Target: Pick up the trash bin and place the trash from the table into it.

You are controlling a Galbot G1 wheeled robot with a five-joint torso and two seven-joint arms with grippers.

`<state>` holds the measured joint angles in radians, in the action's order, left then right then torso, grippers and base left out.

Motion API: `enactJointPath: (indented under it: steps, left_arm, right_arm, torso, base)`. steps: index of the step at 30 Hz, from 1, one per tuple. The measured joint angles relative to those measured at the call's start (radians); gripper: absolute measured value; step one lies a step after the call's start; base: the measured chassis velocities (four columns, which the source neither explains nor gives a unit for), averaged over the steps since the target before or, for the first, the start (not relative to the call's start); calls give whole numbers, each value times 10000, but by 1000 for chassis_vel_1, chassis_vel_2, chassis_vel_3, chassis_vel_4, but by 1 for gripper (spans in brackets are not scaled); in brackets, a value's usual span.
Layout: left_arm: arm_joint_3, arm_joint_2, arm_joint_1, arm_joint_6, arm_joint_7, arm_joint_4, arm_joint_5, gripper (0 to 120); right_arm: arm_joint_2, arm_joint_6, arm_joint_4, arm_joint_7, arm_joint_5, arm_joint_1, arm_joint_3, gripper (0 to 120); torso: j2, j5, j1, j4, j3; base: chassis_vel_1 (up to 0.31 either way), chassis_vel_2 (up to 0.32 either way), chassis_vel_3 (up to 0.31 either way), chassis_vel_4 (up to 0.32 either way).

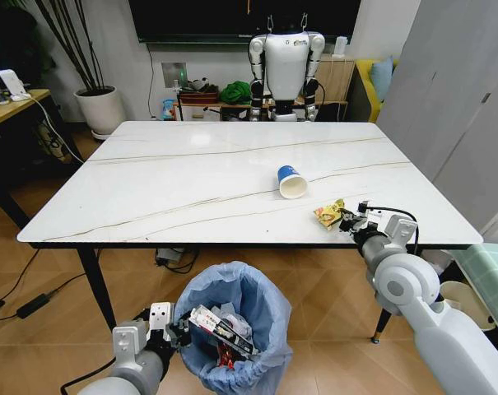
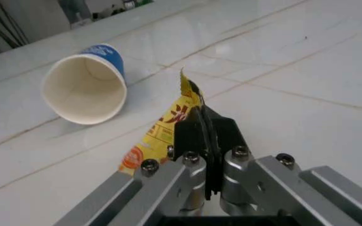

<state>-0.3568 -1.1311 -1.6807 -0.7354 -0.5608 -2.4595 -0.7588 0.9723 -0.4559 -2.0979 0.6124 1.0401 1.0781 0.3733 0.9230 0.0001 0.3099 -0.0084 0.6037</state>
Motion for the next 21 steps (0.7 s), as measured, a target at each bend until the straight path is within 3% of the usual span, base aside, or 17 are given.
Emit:
enactJointPath:
  steps: [9,13,21]
  left_arm:
    - [-59,-17,88,0,-30,50,-37,0]
    - [-100,0,116,0,-68,42,-91,0]
    - [-248,59,165,0,-75,9,-225,0]
  right_arm:
    - [-445,61,-1972,-507,1180,913,585,0]
    - [-680,-122,-3638,-947,2852,1295,573,0]
    - [-867,-485,-4111,-1229,3617,1996,-21,0]
  torso:
    - [1,-3,-1,-2,-1]
    - [1,-2,0,1,0]
    - [1,-1,-1,-1,0]
  base:
    - [0,0,0,0]
    - [0,0,0,0]
    - [0,0,0,0]
